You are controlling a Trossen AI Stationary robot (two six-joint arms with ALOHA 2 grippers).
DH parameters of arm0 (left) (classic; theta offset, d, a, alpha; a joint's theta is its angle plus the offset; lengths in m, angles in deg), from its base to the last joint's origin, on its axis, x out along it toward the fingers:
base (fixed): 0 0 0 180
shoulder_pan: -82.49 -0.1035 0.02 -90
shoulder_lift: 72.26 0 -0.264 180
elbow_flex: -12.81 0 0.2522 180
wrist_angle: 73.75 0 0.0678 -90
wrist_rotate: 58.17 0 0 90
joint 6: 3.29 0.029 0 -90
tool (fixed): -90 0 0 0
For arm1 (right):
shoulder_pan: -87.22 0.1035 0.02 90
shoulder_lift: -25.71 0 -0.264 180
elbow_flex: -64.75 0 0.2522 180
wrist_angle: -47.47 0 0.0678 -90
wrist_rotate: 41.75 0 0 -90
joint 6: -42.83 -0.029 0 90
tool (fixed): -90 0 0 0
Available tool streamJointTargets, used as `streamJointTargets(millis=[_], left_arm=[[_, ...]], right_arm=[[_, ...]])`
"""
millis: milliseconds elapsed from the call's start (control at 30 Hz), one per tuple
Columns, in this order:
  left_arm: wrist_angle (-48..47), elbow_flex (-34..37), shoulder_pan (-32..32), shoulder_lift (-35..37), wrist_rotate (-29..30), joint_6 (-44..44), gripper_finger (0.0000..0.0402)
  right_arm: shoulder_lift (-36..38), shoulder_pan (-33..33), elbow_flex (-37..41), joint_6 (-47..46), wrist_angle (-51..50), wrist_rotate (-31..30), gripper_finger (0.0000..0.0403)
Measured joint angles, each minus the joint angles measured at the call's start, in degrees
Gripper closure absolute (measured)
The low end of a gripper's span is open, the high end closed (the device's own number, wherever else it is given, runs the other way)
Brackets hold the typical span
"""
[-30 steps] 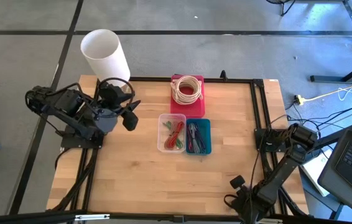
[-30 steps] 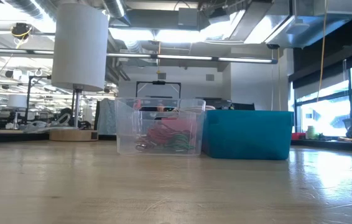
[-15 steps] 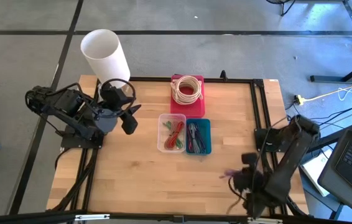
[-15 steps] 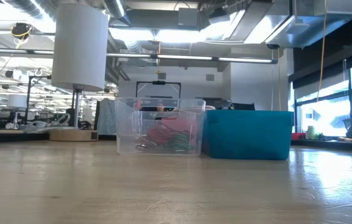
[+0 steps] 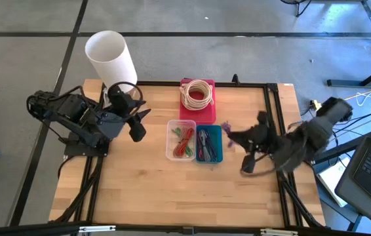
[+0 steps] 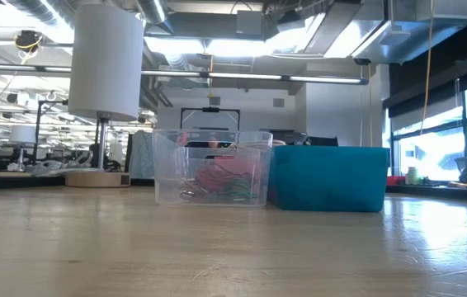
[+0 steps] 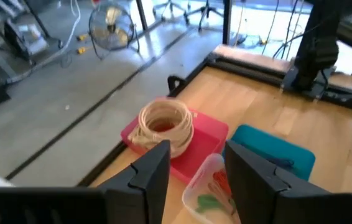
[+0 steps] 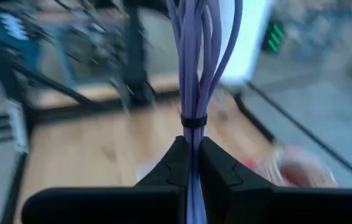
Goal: Pick & Place USB Port
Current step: Put the purple charger cable into the transparent bin
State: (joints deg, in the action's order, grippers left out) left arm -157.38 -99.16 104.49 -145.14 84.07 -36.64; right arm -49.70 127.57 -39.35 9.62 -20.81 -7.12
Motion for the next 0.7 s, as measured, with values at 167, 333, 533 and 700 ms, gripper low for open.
streamJointTargets(millis=[167, 333, 533, 700], left_arm=[[10.87, 0.00, 0.02, 0.00, 1.23, 9.99, 0.0258], [28.58, 0.00, -0.22, -1.30, -3.00, 25.22, 0.0258], [46.34, 0.00, -4.57, -4.79, -18.91, 37.81, 0.0258], [54.50, 0.00, -9.57, -8.36, -32.56, 38.79, 0.0258]], right_arm=[[0.65, -6.82, -0.02, 25.09, 21.83, 11.43, 0.0386], [-0.19, -13.55, 0.00, 33.72, 32.73, 21.42, 0.0386], [-1.41, -18.83, 0.00, 36.82, 39.58, 31.53, 0.0386], [-1.80, -20.78, 0.01, 37.71, 40.65, 34.46, 0.0386]])
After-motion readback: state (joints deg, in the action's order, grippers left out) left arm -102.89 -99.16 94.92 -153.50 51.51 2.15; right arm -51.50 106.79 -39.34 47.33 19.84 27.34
